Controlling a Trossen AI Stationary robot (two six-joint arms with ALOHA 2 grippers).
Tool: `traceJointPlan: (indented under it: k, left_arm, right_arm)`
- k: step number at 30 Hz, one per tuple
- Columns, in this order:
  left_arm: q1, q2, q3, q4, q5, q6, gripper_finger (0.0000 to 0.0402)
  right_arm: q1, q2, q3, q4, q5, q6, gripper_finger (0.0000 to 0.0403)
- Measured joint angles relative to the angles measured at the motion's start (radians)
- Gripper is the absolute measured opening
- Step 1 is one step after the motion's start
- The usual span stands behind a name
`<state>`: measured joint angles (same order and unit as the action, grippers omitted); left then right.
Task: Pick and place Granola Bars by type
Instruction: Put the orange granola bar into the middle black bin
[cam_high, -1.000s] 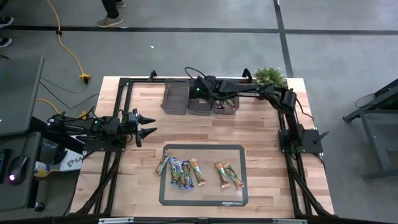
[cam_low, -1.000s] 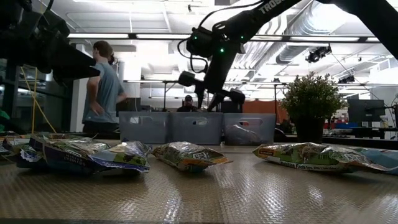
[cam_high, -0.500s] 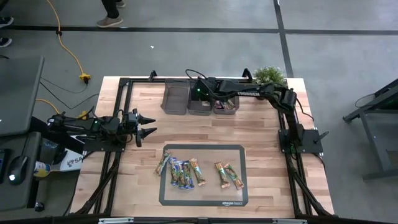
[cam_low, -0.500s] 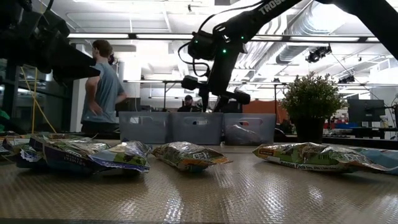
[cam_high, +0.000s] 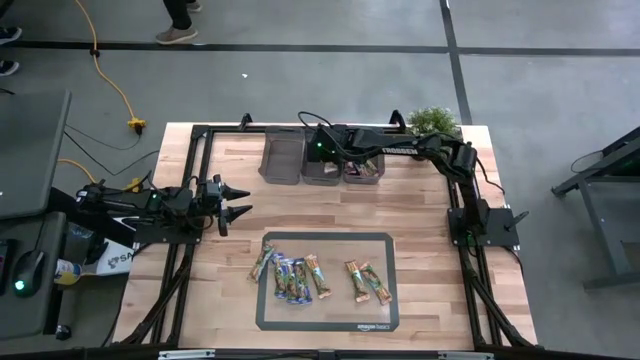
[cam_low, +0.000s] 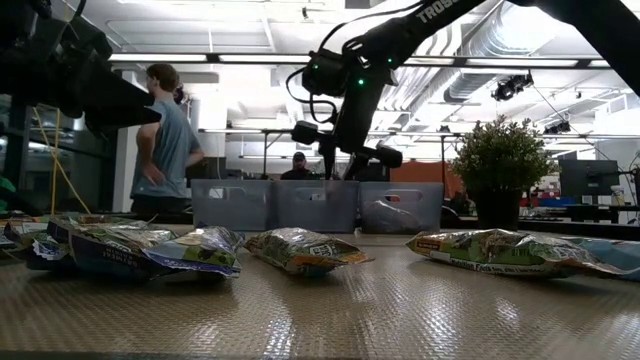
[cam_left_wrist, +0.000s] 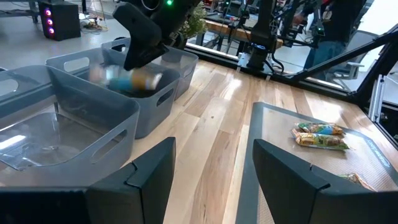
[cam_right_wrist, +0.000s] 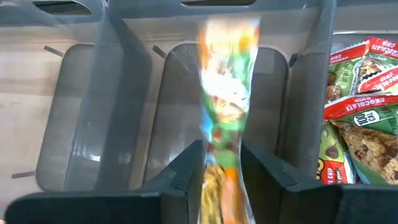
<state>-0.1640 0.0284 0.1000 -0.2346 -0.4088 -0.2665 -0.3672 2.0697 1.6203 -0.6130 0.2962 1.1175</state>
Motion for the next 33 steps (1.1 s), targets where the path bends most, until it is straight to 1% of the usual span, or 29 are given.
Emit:
traceJointPlan:
  k: [6,11,16,19,26,29,33]
  left_arm:
    - [0.000,0.000,0.000,0.000,0.000,0.000,0.0211]
    - [0.000,0.000,0.000,0.000,0.000,0.000,0.0211]
    - [0.000,0.000,0.000,0.000,0.000,0.000,0.0211]
    - [0.000,0.000,0.000,0.000,0.000,0.000,0.0211]
    - [0.000,0.000,0.000,0.000,0.000,0.000,0.0211]
    - [0.000,0.000,0.000,0.000,0.000,0.000,0.0211]
    - [0.000,0.000,0.000,0.000,0.000,0.000,0.0211]
  right_arm:
    - [0.000,-0.001,0.000,0.000,0.000,-0.004,0.0117]
    - [0.000,-0.001,0.000,0.006,-0.012,-0.053,0.0119]
    - [0.000,-0.010,0.000,0.076,-0.023,-0.188,0.0119]
    - [0.003,-0.028,0.000,0.157,-0.032,-0.293,0.0119]
    - [0.027,-0.084,0.001,0.335,-0.116,-0.492,0.0119]
    - [0.048,-0.103,0.002,0.402,-0.175,-0.560,0.0119]
    - [0.078,-0.116,0.002,0.467,-0.261,-0.609,0.0119]
